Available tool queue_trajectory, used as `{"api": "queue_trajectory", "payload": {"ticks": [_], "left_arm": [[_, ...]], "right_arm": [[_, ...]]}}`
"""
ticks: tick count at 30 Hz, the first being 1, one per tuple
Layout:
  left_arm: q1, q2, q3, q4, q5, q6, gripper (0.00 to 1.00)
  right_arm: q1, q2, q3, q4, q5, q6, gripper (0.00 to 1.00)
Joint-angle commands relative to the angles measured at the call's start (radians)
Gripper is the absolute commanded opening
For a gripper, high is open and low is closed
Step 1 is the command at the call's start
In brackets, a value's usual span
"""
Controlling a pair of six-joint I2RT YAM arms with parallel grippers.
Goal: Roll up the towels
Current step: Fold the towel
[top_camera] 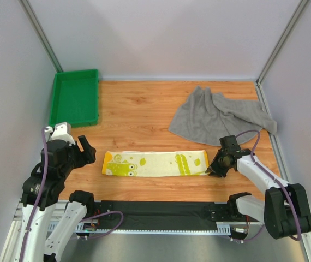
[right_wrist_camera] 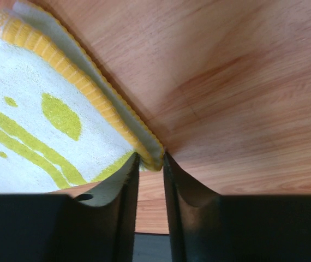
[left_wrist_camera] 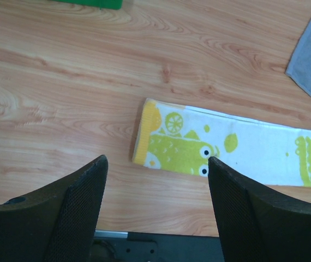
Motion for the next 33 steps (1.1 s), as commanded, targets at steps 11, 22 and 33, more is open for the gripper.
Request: {"api": "queue_trajectory", "payload": {"ticks": [11,22,33], "left_arm": [[0.002,0.006,0.003,0.03,-0.008,-0.003,0.8],[0.002,-0.001,0.0,0.026,-0.03,-0.018,0.79],[0.002,0.017,-0.011,0.021,-0.073,-0.049,0.79]], "right_arm": [[0.002,-0.122,0.13,-0.213,0.2,-0.008,0.0],[0.161,-0.082,0.337,-0.299,0.263,0.006,0.0],[0.552,0.13,0.679,-0.342,0.398,0.072,0.0]]}}
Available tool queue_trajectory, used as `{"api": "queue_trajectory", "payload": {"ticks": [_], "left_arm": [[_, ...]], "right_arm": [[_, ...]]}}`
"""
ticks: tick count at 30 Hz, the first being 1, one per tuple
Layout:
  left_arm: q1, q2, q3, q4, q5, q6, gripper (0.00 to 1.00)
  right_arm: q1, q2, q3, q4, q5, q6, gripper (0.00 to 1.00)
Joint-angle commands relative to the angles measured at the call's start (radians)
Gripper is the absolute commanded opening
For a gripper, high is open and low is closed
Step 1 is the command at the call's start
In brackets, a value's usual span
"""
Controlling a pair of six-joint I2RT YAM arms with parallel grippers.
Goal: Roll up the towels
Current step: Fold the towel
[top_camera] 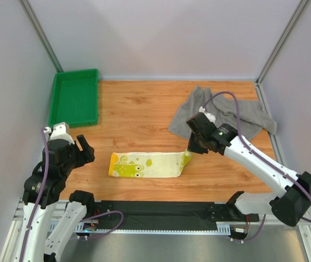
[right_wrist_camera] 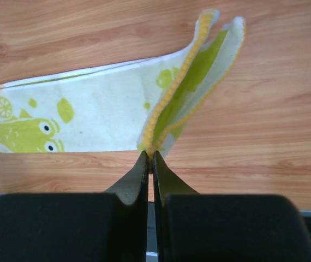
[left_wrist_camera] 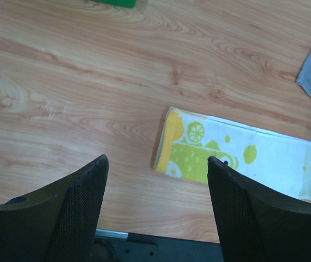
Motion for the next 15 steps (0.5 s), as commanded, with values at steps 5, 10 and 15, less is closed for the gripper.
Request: {"api": "queue_trajectory", "payload": {"ticks": [5,10,15], "left_arm": [[0.002,0.017,0.006,0.012,-0.036,-0.023,0.78],[0.002,0.001,0.005,0.012,-0.05,-0.029,0.78],[0.002,0.001,0.005,0.007,-0.058,-0.032,0.78]], "right_arm": [[0.212,0.197,0.231,-0.003,0.103,0.047,0.0],[0.297,0.328,0.356,-0.004,0.115,0.048,0.0],[0.363,0.418,0.464,-0.009,0.112,0.045,0.0]]}}
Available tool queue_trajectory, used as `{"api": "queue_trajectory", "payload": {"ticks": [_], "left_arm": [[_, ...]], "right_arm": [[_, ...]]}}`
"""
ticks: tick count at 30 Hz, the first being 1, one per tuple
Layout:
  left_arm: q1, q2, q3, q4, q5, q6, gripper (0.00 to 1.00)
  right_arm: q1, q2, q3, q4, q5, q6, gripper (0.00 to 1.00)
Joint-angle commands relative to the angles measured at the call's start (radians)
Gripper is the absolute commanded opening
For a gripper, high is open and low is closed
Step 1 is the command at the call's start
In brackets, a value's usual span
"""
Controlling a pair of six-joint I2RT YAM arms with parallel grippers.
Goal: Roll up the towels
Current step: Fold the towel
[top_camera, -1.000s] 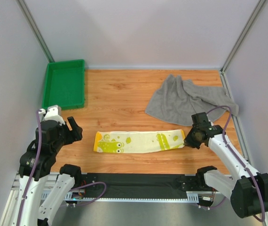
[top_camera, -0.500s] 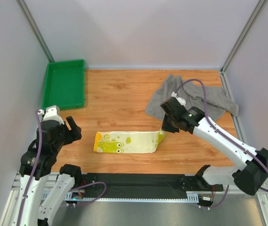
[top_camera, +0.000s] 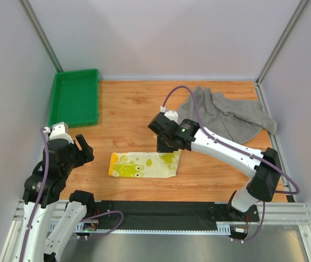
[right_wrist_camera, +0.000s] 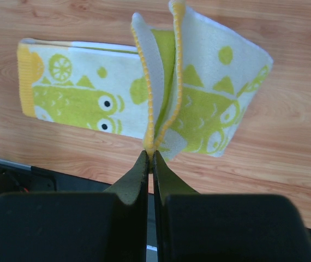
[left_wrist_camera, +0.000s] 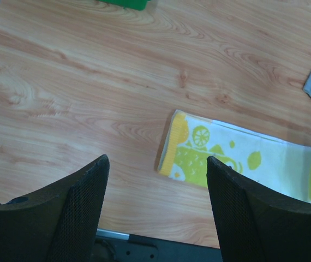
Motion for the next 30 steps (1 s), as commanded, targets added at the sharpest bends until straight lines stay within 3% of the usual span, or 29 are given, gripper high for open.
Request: {"api": "queue_trajectory", "payload": {"ticks": [1,30], "left_arm": [[0.002,-0.008,0.005,0.01,-0.018,-0.011,0.78],[0.002,0.008,0.008,0.004,-0.026,-0.016,0.78]], "right_arm": [[0.034,0.051,0.09,0.006,0.036,0.016,0.0],[0.172,0.381,0.401,0.031,-0.02,-0.013,0.0]]}}
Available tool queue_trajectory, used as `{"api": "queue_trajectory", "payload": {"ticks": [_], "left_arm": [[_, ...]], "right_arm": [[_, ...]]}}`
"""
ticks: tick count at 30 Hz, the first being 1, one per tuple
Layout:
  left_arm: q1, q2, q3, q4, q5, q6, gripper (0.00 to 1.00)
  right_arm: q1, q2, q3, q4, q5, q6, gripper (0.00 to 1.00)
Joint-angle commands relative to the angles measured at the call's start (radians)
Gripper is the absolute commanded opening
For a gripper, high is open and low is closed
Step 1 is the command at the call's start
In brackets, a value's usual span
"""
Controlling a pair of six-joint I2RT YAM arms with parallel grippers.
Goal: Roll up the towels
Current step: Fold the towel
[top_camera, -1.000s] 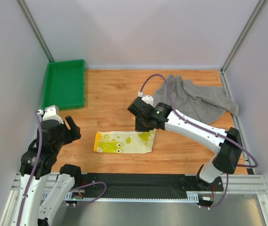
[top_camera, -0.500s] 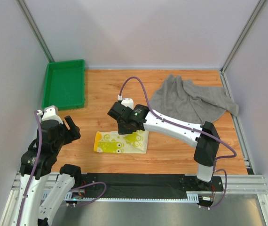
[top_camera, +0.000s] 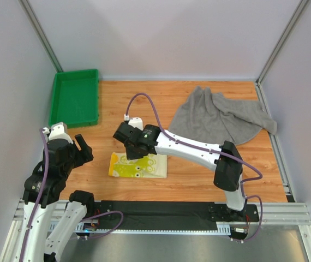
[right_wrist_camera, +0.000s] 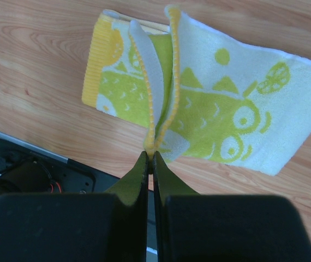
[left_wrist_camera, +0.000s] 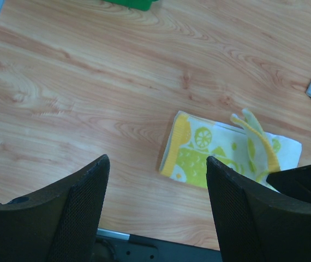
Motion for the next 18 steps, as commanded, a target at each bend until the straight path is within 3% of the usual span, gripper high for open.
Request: {"api": "queue_trajectory", "payload": {"ticks": [1,18], "left_arm": [[0.002,0.008,0.008,0.008,-0.006,-0.004,0.78],[0.002,0.018,0.008,0.007,-0.005,-0.004,0.78]], "right_arm": [[0.018,0.037,0.081,0.017,0.003,-0.009,0.0],[0.05,0.191,0.123,0.104,-0.054,-0.02,0.0]]}}
